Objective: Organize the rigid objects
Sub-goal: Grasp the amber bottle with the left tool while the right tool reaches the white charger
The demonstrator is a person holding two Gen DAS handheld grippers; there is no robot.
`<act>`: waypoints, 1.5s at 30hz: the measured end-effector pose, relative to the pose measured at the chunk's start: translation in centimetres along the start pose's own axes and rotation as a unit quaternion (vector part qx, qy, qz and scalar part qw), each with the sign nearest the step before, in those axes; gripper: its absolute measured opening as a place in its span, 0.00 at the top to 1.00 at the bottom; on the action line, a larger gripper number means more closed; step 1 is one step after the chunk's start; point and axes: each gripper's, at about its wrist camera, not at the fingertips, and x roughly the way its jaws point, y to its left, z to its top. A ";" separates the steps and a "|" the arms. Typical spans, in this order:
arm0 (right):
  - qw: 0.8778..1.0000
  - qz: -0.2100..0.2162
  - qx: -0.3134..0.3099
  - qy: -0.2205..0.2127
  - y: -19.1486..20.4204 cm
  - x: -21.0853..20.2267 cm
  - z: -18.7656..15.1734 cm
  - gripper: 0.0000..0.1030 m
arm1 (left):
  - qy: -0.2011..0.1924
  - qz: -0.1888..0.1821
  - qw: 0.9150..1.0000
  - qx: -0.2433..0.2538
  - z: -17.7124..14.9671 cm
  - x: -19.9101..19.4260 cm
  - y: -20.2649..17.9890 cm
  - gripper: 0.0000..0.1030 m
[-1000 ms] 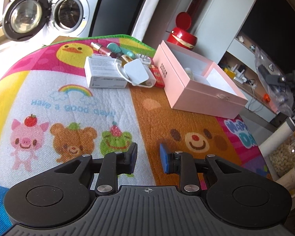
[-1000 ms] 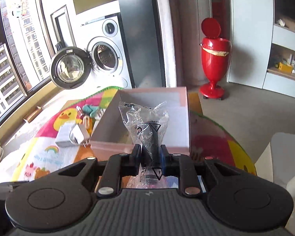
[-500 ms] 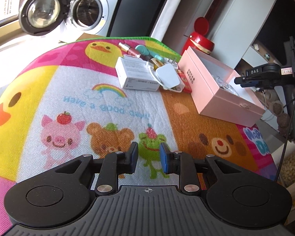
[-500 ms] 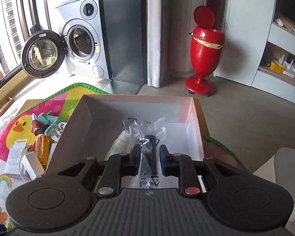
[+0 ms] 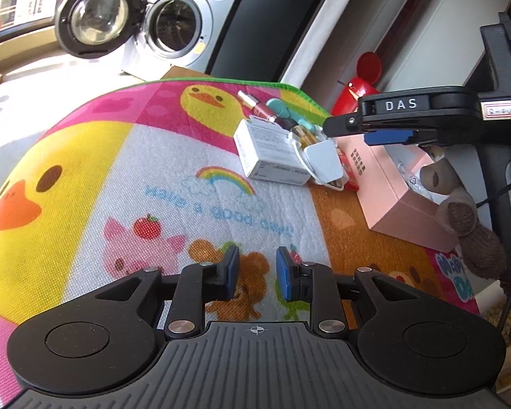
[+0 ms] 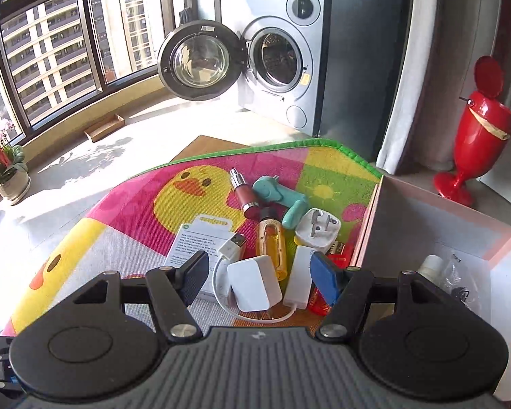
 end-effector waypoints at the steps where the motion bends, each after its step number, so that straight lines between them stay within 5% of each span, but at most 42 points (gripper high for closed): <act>1: 1.000 -0.006 -0.001 0.009 0.5 1.0 0.2 0.36 | -0.002 0.002 1.000 -0.002 0.0 -0.2 0.2 0.74; 5: 0.999 -0.018 0.001 0.035 1.4 3.9 -0.2 0.36 | -0.012 0.013 1.000 -0.020 0.0 -0.9 1.7 0.74; 8: 0.999 -0.002 0.014 0.035 1.3 3.7 -1.1 0.44 | -0.019 0.019 0.999 -0.034 0.3 -1.1 2.7 0.74; 10: 0.999 0.008 0.007 0.037 1.4 3.1 -1.7 0.59 | -0.024 0.022 0.999 -0.040 0.6 -1.0 3.1 0.74; 12: 0.999 0.034 0.001 0.042 1.5 1.9 -2.6 0.60 | -0.025 0.024 0.998 -0.042 1.2 -0.8 3.2 0.74; 20: 0.994 0.097 0.017 0.056 1.4 -2.7 -8.1 0.63 | -0.044 0.020 0.999 0.006 4.6 0.5 0.9 0.74; 22: 0.994 0.091 0.009 0.053 1.4 -3.9 -9.8 0.75 | -0.048 0.020 0.998 0.030 5.6 1.4 -0.2 0.74; 26: 0.998 0.045 -0.038 0.017 1.8 -7.1 -13.2 0.72 | -0.043 0.035 0.997 0.054 8.0 4.1 -2.0 0.74; 28: 0.998 0.027 -0.061 -0.002 1.8 -8.4 -14.5 0.49 | -0.029 0.020 0.998 0.060 9.1 5.7 -3.2 0.74; 30: 0.998 0.014 -0.063 -0.025 1.1 -9.6 -15.6 0.44 | -0.009 0.006 0.998 0.062 10.1 7.8 -4.8 0.74; 33: 0.999 0.003 -0.039 -0.030 -0.4 -10.1 -16.8 0.44 | 0.020 0.005 0.998 0.059 11.1 10.7 -6.9 0.74; 40: 1.000 -0.007 0.006 -0.023 -3.5 -9.9 -19.2 0.44 | 0.054 0.081 0.994 0.051 12.4 16.4 -8.8 0.65; 45: 0.999 -0.011 0.019 -0.032 -4.2 -9.6 -20.1 0.39 | 0.041 0.107 0.989 0.089 11.7 17.1 -9.7 0.68</act>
